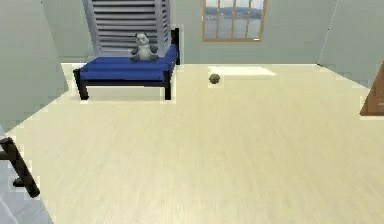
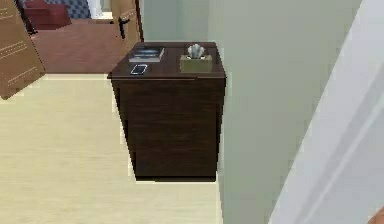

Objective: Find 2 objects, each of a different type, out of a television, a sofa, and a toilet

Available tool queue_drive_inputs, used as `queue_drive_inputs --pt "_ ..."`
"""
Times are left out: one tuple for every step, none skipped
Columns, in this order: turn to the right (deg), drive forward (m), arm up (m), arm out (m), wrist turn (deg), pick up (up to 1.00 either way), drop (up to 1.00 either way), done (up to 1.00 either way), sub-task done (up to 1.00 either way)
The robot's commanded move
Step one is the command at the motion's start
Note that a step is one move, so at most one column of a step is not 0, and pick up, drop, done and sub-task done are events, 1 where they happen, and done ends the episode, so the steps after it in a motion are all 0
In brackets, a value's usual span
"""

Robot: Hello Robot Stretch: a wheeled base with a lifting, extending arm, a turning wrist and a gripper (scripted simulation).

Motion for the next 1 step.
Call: queue_drive_inputs --pt "45.0 0.00 0.00 0.00 0.0 0.00 0.00 0.00 0.00"
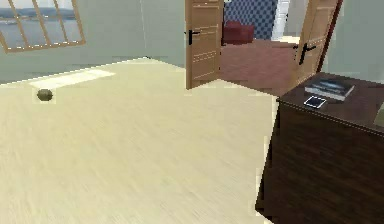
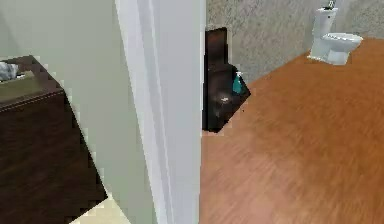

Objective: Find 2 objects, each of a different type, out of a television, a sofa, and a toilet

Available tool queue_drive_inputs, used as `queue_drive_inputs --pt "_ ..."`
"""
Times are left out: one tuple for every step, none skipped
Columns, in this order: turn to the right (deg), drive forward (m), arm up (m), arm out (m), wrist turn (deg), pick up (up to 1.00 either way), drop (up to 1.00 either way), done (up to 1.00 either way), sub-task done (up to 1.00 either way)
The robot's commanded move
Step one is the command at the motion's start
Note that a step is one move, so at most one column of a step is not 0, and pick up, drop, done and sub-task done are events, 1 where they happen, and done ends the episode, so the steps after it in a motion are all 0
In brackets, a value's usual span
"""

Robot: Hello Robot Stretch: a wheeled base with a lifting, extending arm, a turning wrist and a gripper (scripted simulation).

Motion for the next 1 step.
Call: queue_drive_inputs --pt "0.0 1.00 0.00 0.00 0.0 0.00 0.00 0.00 0.00"
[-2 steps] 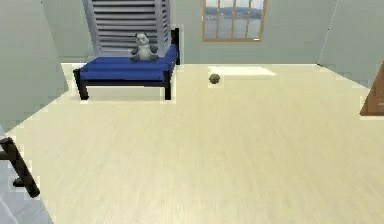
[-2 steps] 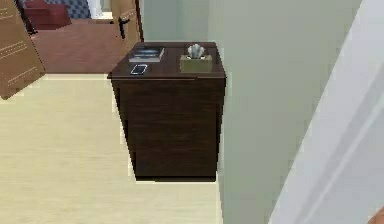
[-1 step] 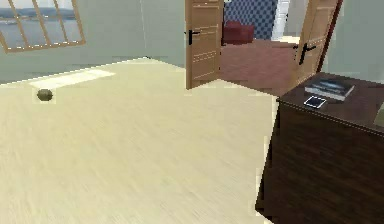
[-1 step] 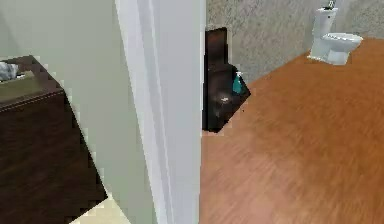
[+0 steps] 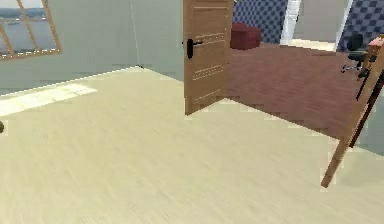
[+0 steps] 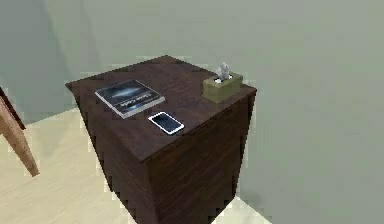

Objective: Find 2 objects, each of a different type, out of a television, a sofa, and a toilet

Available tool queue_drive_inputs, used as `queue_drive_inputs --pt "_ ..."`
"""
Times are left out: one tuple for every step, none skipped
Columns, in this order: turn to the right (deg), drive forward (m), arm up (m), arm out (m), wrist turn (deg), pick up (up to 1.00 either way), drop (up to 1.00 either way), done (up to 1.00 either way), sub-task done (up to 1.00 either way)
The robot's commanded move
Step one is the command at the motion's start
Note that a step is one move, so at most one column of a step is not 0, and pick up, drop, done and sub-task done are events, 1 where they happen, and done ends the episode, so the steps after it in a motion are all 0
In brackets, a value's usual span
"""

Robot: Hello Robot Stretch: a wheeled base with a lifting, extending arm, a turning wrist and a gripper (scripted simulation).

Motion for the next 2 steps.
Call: queue_drive_inputs --pt "6.0 0.00 0.00 0.00 0.0 0.00 0.00 0.00 0.00" --pt "0.0 0.45 0.00 0.00 0.0 0.00 0.00 0.00 0.00"
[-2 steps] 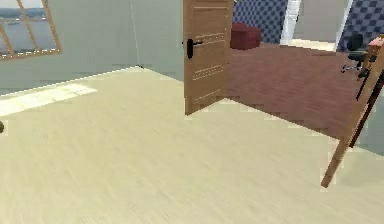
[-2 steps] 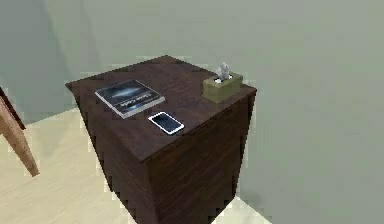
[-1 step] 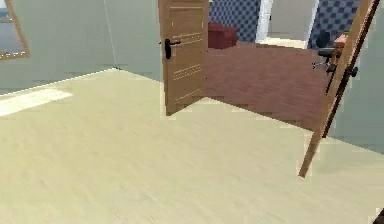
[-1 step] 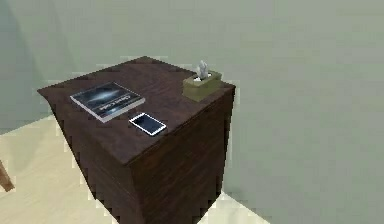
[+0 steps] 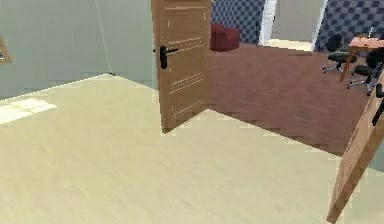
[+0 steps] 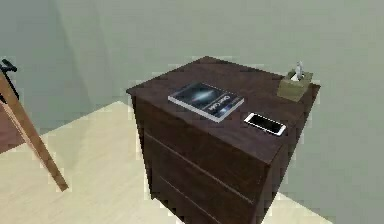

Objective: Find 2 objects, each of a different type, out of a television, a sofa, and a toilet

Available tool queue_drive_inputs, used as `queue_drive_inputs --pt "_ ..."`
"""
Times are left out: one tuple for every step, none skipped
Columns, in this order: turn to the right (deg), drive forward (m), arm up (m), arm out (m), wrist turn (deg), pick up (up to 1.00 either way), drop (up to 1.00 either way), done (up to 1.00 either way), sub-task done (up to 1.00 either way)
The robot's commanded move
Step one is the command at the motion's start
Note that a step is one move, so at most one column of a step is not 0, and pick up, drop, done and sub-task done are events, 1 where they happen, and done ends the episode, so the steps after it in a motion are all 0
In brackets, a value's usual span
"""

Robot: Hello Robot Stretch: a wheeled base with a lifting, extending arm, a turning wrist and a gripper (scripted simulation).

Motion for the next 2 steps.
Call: queue_drive_inputs --pt "15.0 0.00 0.00 0.00 0.0 0.00 0.00 0.00 0.00" --pt "0.0 1.00 0.00 0.00 0.0 0.00 0.00 0.00 0.00"
